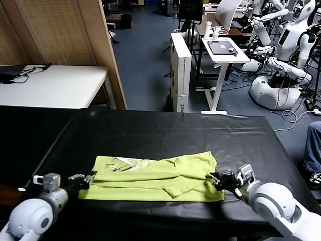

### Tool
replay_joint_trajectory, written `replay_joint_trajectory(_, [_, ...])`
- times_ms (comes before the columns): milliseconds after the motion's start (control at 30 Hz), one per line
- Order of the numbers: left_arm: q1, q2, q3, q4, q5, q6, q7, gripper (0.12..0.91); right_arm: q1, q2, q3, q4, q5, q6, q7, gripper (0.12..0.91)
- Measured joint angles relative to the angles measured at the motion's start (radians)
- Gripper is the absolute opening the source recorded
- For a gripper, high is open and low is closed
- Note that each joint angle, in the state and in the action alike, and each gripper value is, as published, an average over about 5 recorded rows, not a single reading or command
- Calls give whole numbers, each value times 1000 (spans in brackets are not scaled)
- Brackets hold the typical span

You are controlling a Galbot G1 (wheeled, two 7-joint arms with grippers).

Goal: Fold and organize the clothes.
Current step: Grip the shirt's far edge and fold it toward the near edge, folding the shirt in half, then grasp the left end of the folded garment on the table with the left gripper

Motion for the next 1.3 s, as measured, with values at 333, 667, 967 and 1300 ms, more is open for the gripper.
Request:
replay_joint_trajectory(333, [25,-15,-55,-27,-4,8,-13,886,88,92,12,-75,-17,57,22,906])
replay_joint_trajectory(667, [-114,-85,6,53,32,-19,-31,907,209,206,-21,-232,-30,66,49,907])
replay_joint_trajectory(967, [-240,-149,75,170,50,-30,-29,907,212,260,-19,-314,-42,62,53,907])
replay_joint_trajectory(1300, [-298,-164,112,238,49,-31,-27,907,231,294,-36,-363,-63,61,48,907])
